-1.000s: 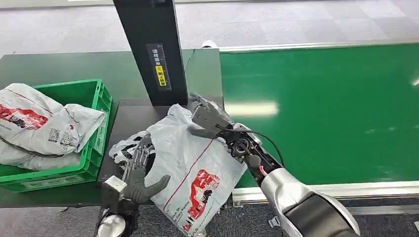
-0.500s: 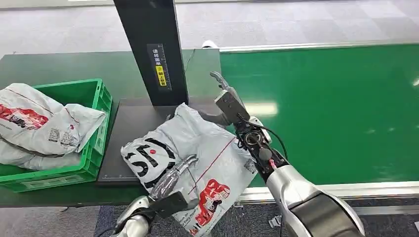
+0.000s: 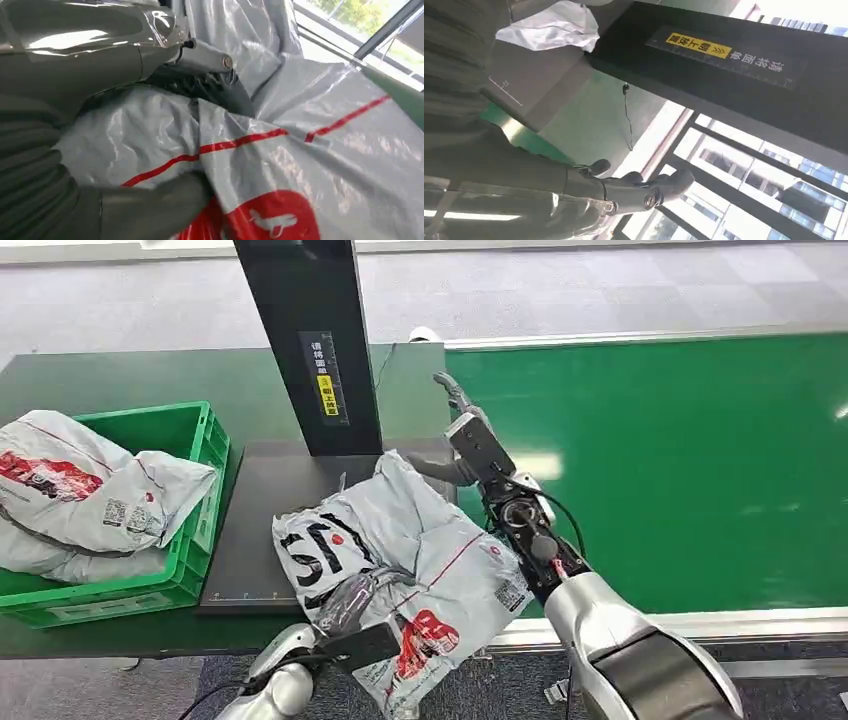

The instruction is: Moved the parcel from conveyor to table for the left to box.

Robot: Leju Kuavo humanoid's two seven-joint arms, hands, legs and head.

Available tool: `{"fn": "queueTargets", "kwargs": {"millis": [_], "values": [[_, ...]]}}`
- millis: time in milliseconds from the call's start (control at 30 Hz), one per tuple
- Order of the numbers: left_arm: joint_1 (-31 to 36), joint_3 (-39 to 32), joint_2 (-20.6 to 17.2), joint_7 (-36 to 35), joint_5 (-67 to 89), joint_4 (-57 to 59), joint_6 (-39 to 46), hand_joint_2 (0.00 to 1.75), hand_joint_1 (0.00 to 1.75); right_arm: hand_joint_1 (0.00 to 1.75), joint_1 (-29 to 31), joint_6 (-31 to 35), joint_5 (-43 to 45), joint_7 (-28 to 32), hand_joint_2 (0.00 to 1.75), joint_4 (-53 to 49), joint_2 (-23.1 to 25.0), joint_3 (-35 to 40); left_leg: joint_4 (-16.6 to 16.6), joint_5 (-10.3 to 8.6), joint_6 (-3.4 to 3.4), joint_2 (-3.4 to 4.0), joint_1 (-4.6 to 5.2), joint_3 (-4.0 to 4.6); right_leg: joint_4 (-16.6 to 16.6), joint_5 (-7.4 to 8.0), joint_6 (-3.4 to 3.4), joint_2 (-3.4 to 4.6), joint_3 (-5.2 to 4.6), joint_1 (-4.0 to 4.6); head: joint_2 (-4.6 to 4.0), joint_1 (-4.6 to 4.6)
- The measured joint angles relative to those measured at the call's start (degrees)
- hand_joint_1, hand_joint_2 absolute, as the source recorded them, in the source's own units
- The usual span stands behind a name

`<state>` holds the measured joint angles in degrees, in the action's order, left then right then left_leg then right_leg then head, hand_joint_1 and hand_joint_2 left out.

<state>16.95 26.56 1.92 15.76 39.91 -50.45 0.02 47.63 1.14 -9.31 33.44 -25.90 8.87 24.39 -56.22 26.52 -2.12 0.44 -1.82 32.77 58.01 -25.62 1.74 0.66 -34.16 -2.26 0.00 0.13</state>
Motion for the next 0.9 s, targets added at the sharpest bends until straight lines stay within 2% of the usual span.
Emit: {"fn": "queueTargets", "kwargs": {"millis": [367, 467, 567, 767, 900], "values": [[-2.0, -3.5, 0.4, 4.9, -7.4, -2.5, 6.2, 1.75, 1.75, 0.0, -1.1, 0.0, 0.9, 0.0, 1.75, -1.7, -0.8, 0.0, 0.0, 0.01, -0.01, 0.06, 0.0, 0.06, 0.0, 0.0, 0.0, 0.03, -0.09, 0.01, 0.0, 0.0], [-3.8, -5.5, 0.4, 10.2, -10.8, -6.0, 11.9, 1.75, 1.75, 0.0, -1.2, -0.1, 1.3, 0.1, 1.75, -2.0, -0.9, 0.0, 0.0, 0.01, -0.01, 0.14, -0.01, 0.09, 0.0, 0.0, 0.0, 0.05, -0.16, 0.01, 0.0, 0.0], [-4.7, -7.0, 0.3, 12.6, -11.5, -9.2, 16.3, 1.75, 1.75, 0.0, -1.2, -0.4, 1.4, 0.2, 1.75, -2.1, -1.0, 0.0, 0.0, 0.01, -0.01, 0.09, -0.01, 0.14, 0.0, 0.0, 0.0, 0.04, -0.17, 0.01, 0.0, 0.0], [-6.4, -11.9, -0.1, 15.2, -0.6, -18.1, 37.3, 1.75, 1.75, 0.0, -1.2, -1.0, 1.5, 0.4, 1.75, -2.1, -0.8, 0.0, 0.0, 0.01, -0.01, 0.09, -0.01, 0.22, 0.0, 0.0, 0.0, 0.04, -0.25, 0.01, 0.0, 0.02], [-6.9, -21.0, 1.4, 20.7, 13.4, -25.0, 39.8, 1.75, 1.75, 0.0, -1.1, -1.1, 1.6, 0.4, 1.75, -2.1, -0.3, 0.1, 0.0, 0.0, -0.01, 0.11, -0.01, 0.27, 0.0, 0.0, 0.0, 0.05, -0.31, 0.02, 0.0, 0.02]]}}
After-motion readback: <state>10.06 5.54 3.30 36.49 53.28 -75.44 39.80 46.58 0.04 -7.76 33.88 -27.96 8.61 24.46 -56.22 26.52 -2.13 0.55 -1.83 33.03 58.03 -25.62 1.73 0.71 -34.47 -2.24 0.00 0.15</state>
